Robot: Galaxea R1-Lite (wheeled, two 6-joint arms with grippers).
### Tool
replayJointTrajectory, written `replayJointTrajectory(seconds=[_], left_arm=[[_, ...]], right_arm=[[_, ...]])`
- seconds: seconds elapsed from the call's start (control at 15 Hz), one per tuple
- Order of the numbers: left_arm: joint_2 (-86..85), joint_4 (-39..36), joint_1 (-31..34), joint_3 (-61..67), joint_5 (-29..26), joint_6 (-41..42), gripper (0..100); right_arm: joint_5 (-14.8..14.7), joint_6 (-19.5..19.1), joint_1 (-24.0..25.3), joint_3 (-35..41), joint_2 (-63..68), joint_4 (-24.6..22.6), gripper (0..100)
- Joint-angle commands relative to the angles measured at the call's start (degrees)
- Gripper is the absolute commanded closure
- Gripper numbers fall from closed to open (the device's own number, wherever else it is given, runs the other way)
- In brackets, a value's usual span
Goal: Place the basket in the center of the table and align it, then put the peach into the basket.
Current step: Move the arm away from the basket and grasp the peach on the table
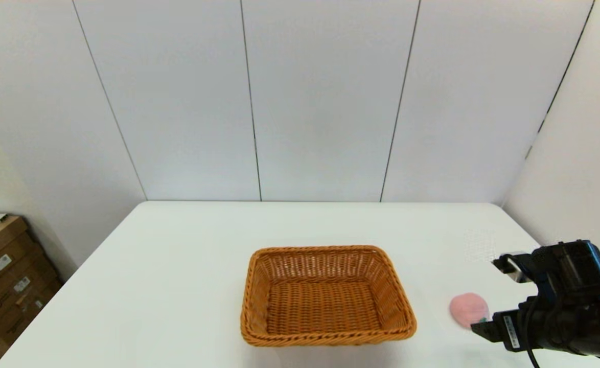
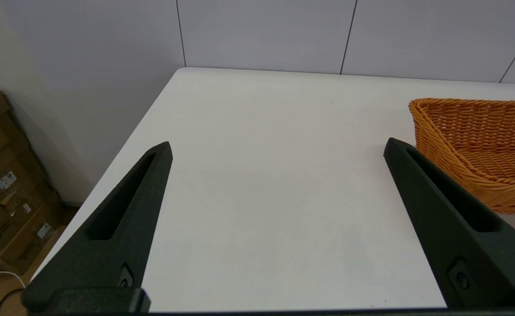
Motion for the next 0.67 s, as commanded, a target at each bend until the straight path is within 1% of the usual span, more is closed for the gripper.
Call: replayJointTrajectory(seconds=[0.07,0.13,0.27,0.33,0.47,0.67], left_arm=[[0.02,0.02,0.01,0.0,0.02,-0.03,0],[0.02,0.02,0.01,0.0,0.02,-0.03,0],[0.02,0.02,0.01,0.0,0.02,-0.03,0],[0.02,0.02,0.01,0.0,0.11,-0.12,0],[0.02,0.02,0.01,0.0,0.11,-0.12,0],[0.02,0.02,-0.07,0.0,0.11,-0.12,0]], right_arm=[[0.69,-0.02,0.26,-0.08,2.88,-0.2,0],[1.3,0.06,0.17,-0.35,3.76,-0.9,0],[1.3,0.33,0.35,-0.7,7.1,-5.65,0],[1.21,0.42,0.61,-0.7,9.82,-8.81,0],[1.3,0.42,0.79,-0.44,13.78,-13.12,0],[1.3,1.82,1.05,-0.52,16.77,-15.93,0]])
